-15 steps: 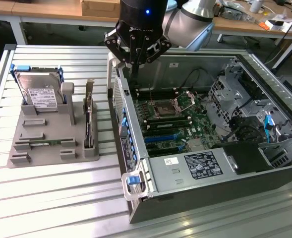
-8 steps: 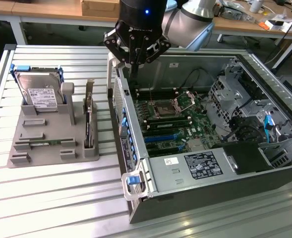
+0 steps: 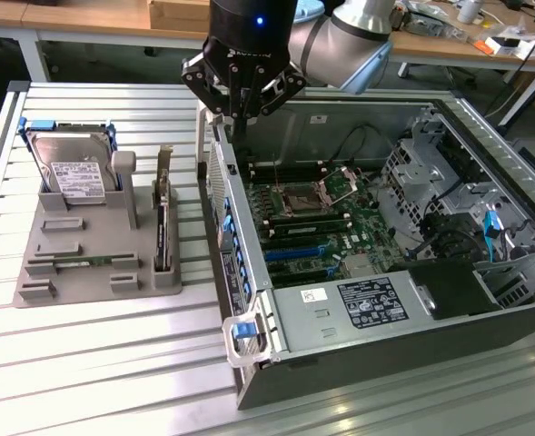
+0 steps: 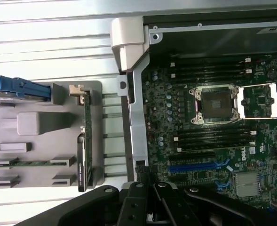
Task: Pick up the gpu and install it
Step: 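Reach for the gpu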
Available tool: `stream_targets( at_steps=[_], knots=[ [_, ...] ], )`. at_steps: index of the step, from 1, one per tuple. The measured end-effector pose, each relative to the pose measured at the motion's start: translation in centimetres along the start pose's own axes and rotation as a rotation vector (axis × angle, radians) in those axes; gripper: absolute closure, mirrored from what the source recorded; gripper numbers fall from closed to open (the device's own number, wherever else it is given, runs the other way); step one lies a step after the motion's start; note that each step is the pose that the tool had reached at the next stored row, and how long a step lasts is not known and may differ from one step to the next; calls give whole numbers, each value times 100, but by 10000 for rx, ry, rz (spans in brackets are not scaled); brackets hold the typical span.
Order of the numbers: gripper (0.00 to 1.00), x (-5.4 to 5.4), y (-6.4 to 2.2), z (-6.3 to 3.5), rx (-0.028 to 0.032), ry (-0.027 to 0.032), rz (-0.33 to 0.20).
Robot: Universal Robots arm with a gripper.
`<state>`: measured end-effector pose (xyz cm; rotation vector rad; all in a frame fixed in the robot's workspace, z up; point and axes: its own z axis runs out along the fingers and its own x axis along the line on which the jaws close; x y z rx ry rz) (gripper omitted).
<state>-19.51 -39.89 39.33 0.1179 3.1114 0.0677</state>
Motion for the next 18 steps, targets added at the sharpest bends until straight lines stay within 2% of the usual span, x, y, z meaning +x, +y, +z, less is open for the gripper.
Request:
stream_targets(
  at_steps=[9,18],
  knots=[
    [89,82,-6,-2,0,0,0],
    [89,108,-8,-3,0,0,0]
  ],
)
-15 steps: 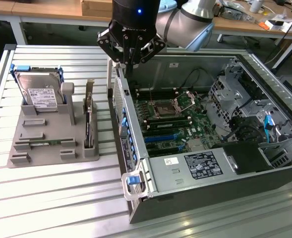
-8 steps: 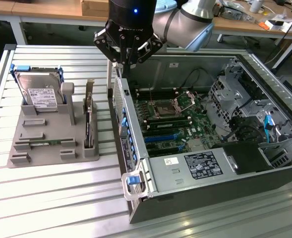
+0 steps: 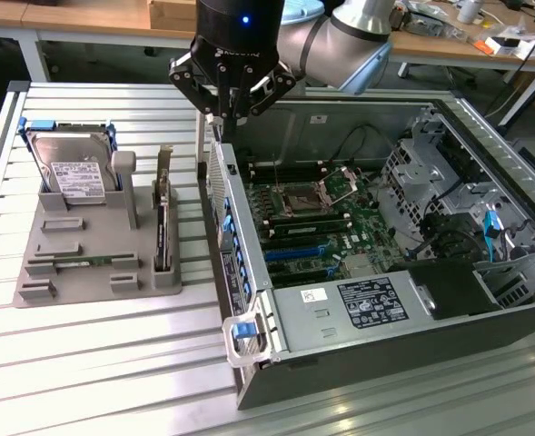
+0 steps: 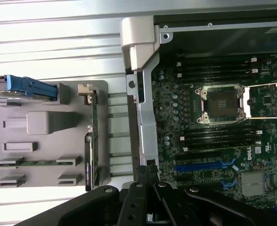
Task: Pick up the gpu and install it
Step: 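Reach for the gpu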
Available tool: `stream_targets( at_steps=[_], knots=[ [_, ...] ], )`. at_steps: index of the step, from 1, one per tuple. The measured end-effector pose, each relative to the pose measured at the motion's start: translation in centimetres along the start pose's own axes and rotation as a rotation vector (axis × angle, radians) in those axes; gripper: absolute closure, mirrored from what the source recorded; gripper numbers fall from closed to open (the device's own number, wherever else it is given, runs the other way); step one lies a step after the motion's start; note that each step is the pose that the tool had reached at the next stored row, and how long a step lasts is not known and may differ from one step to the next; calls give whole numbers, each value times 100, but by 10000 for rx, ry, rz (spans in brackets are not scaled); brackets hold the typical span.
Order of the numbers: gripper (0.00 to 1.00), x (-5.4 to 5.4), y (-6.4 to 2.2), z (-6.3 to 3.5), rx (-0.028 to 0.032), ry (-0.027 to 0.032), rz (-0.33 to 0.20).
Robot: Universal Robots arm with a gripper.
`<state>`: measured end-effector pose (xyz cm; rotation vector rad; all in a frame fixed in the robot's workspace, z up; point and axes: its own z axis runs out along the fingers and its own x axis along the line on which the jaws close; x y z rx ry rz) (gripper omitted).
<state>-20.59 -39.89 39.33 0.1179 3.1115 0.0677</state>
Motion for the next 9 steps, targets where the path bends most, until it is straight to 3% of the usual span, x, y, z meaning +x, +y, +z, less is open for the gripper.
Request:
stream_targets(
  at_steps=[9],
  knots=[
    [89,25,-2,-1,0,0,0]
  ],
)
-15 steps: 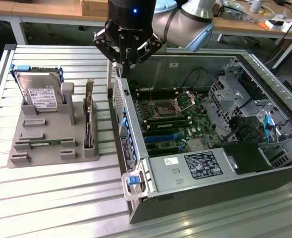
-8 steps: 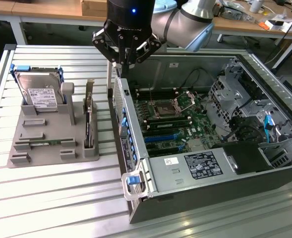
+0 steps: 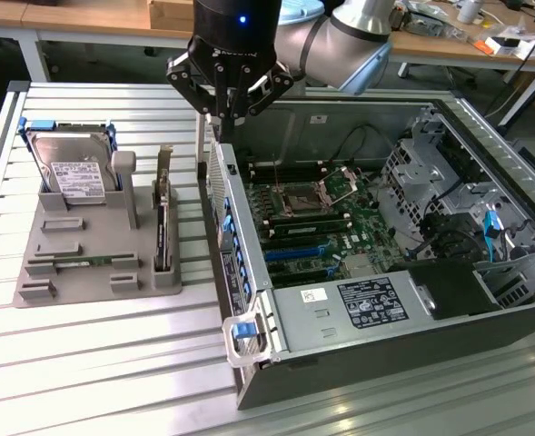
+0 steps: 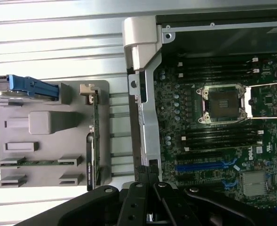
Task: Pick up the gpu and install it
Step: 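Reach for the gpu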
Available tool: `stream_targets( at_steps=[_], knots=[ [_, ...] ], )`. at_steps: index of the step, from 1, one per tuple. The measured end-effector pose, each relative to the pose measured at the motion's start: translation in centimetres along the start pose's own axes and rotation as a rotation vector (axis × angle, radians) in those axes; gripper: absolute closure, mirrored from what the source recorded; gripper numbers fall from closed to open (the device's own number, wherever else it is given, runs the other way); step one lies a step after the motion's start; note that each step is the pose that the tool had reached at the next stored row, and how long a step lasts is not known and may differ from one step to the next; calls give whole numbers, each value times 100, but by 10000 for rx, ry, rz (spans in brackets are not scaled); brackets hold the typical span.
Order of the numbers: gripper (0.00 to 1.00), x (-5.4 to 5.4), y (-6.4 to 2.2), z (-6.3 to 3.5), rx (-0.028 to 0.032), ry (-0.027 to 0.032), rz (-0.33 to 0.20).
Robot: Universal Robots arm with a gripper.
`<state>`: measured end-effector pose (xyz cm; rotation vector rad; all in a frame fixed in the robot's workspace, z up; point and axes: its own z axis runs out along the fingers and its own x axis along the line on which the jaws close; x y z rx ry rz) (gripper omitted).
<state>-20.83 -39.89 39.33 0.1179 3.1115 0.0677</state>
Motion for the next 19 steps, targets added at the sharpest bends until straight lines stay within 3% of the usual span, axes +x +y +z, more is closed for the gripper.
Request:
stream_targets(
  at_steps=[6,19],
  knots=[
    [89,20,-1,-1,0,0,1],
    [89,231,-17,-7,0,0,0]
  ],
)
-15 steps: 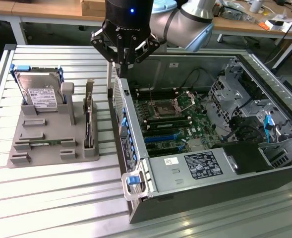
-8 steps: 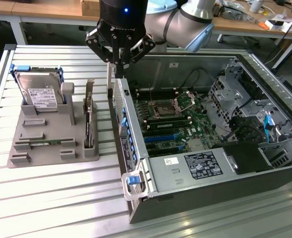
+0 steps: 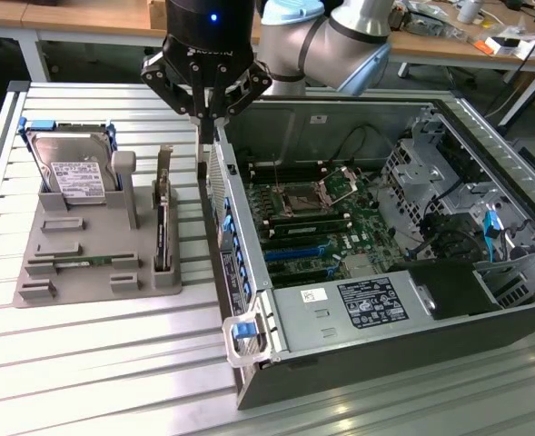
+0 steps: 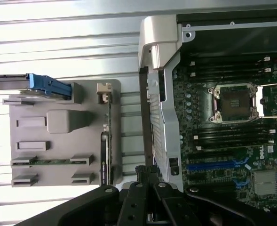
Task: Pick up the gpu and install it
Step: 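Reach for the gpu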
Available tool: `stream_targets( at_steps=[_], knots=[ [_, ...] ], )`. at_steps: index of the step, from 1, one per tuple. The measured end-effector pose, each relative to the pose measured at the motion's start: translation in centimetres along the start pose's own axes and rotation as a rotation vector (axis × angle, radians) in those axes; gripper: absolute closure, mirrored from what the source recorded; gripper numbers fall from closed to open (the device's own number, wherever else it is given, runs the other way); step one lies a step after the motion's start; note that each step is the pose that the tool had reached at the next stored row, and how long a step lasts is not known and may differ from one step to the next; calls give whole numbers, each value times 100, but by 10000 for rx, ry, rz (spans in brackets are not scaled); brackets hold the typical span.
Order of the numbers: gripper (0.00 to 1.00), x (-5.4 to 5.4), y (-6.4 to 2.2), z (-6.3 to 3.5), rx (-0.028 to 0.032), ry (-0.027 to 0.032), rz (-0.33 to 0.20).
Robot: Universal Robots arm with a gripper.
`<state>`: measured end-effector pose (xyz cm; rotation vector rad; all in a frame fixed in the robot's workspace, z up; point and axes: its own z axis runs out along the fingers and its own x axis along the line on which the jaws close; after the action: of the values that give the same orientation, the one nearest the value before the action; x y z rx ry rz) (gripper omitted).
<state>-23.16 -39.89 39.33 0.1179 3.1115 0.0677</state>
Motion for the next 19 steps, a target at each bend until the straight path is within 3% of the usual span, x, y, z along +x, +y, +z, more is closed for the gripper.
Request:
stream_targets(
  at_steps=[19],
  knots=[
    [89,337,-25,-10,0,0,0]
  ],
)
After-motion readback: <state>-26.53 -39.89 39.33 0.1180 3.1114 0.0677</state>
